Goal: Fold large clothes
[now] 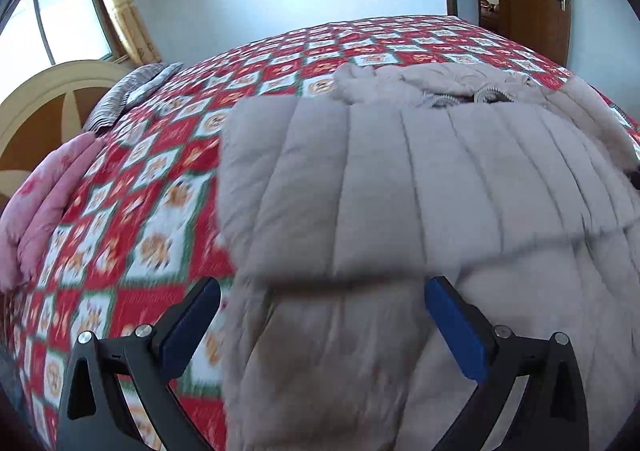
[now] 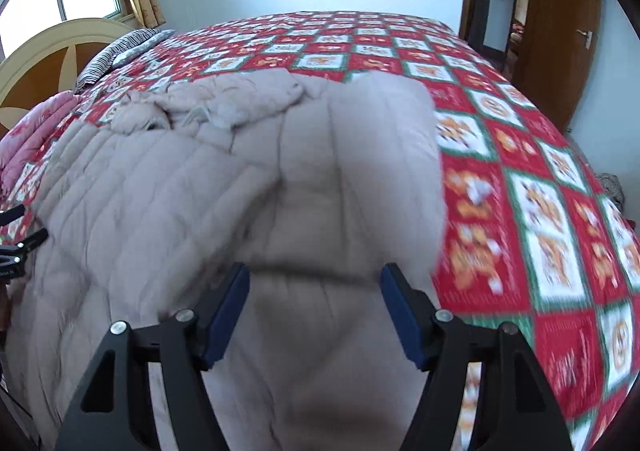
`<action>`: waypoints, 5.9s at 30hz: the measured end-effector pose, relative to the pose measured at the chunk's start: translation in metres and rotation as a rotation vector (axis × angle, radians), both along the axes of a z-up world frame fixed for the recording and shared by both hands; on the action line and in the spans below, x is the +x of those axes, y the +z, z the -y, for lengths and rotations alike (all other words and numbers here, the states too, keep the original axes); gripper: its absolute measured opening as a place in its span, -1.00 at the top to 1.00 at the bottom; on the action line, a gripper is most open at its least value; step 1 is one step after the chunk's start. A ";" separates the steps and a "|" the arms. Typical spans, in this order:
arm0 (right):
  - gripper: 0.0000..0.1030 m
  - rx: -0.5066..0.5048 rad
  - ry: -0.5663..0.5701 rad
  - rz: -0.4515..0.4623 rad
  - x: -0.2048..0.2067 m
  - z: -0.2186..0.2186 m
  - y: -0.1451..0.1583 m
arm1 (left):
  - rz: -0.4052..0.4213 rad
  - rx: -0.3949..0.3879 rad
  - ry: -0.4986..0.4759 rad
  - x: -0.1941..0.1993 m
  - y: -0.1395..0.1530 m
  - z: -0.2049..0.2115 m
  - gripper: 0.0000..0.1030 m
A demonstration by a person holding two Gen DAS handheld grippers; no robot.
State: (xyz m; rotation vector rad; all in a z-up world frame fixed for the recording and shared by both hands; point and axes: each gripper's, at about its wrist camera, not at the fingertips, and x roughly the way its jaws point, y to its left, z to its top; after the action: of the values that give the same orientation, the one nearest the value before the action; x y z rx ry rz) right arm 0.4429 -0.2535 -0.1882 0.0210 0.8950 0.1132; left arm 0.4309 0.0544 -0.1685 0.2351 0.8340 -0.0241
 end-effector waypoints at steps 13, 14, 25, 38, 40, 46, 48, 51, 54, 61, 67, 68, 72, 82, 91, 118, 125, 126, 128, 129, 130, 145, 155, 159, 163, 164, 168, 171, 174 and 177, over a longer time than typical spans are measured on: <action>-0.37 -0.039 -0.086 0.029 -0.144 0.035 -0.010 | 0.003 -0.044 0.032 -0.155 -0.024 -0.030 -0.98; -0.37 -0.027 -0.097 0.019 -0.150 0.039 -0.011 | 0.008 -0.056 0.029 -0.164 -0.025 -0.031 -0.98; -0.09 0.125 -0.126 -0.037 -0.227 0.049 -0.030 | -0.004 -0.128 -0.024 -0.228 -0.042 -0.024 -0.98; 0.78 0.271 -0.099 0.072 -0.267 0.044 -0.018 | 0.000 -0.137 -0.125 -0.249 -0.023 -0.011 0.66; 0.79 0.301 -0.090 0.116 -0.276 0.046 -0.005 | 0.036 -0.145 -0.138 -0.256 -0.005 -0.013 0.71; 0.80 0.378 -0.065 0.227 -0.307 0.048 0.041 | 0.139 -0.225 -0.199 -0.285 0.057 -0.022 0.79; 0.80 0.397 -0.061 0.276 -0.312 0.049 0.058 | 0.178 -0.239 -0.213 -0.290 0.077 -0.024 0.79; 0.80 0.419 -0.077 0.331 -0.298 0.057 0.079 | 0.245 -0.219 -0.233 -0.276 0.098 -0.028 0.79; 0.81 0.432 -0.096 0.369 -0.259 0.067 0.085 | 0.283 -0.230 -0.221 -0.233 0.103 -0.036 0.66; 0.82 0.416 -0.151 0.362 -0.149 0.054 0.095 | 0.339 -0.320 -0.155 -0.138 0.119 -0.038 0.12; 0.82 0.358 -0.197 0.331 -0.080 0.045 0.090 | 0.310 -0.389 -0.017 -0.062 0.119 -0.051 -0.46; 0.82 0.347 -0.205 0.323 -0.067 0.042 0.087 | 0.299 -0.353 0.010 -0.048 0.112 -0.048 -0.46; 0.82 0.313 -0.252 0.301 -0.025 0.038 0.071 | 0.372 -0.111 0.165 -0.008 0.091 -0.032 -0.79; 0.80 0.266 -0.378 0.264 0.052 0.039 0.050 | 0.448 -0.077 0.346 0.018 0.100 -0.023 -0.79; 0.19 0.122 -0.414 0.280 0.081 0.015 0.048 | 0.548 0.178 0.161 0.041 0.086 0.064 -0.98; -0.95 -0.095 -0.122 0.180 0.140 -0.078 -0.005 | 0.181 0.112 0.268 0.171 -0.011 0.053 -0.98; -1.00 -0.086 -0.124 0.114 0.148 -0.076 -0.013 | 0.155 0.130 0.265 0.178 -0.016 0.055 -0.98; -1.00 -0.089 -0.125 0.109 0.148 -0.077 -0.014 | 0.153 0.136 0.265 0.178 -0.017 0.056 -0.98; -1.00 -0.096 -0.127 0.100 0.150 -0.078 -0.015 | 0.151 0.149 0.265 0.179 -0.018 0.057 -0.98; -1.00 -0.099 -0.126 0.094 0.151 -0.078 -0.016 | 0.150 0.152 0.265 0.180 -0.019 0.058 -0.98; -1.00 -0.100 -0.125 0.087 0.152 -0.079 -0.017 | 0.149 0.153 0.266 0.180 -0.019 0.058 -0.98; -1.00 -0.158 -0.134 0.041 0.161 -0.084 -0.024 | 0.145 0.159 0.265 0.182 -0.021 0.059 -0.98; -1.00 -0.178 -0.145 0.035 0.150 -0.085 -0.010 | 0.116 0.145 0.254 0.183 -0.018 0.054 -0.98; -1.00 -0.165 -0.127 0.130 0.111 -0.096 0.022 | 0.175 0.024 0.302 0.144 0.027 0.040 -0.98; -1.00 -0.155 -0.080 0.229 0.067 -0.123 0.032 | 0.260 -0.057 0.238 0.098 0.036 0.057 -0.98; -1.00 -0.173 -0.070 0.211 0.064 -0.130 0.022 | 0.243 -0.003 0.219 0.097 0.025 0.067 -0.98; -0.99 -0.163 -0.085 0.174 0.064 -0.128 -0.010 | 0.224 0.084 0.210 0.102 -0.002 0.078 -0.98; -1.00 -0.171 -0.083 0.156 0.067 -0.127 -0.019 | 0.193 0.055 0.216 0.109 -0.010 0.073 -0.98; -1.00 -0.202 -0.084 0.144 0.072 -0.132 -0.023 | 0.186 0.085 0.222 0.113 -0.015 0.078 -0.99; -1.00 -0.206 -0.085 0.136 0.072 -0.133 -0.025 | 0.184 0.111 0.225 0.115 -0.017 0.082 -0.99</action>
State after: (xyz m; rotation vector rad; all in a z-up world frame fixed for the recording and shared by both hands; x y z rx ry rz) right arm 0.5145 -0.1204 -0.2131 -0.1387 0.7654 -0.0566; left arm 0.5455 -0.0273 -0.1858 0.2430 0.6747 0.2521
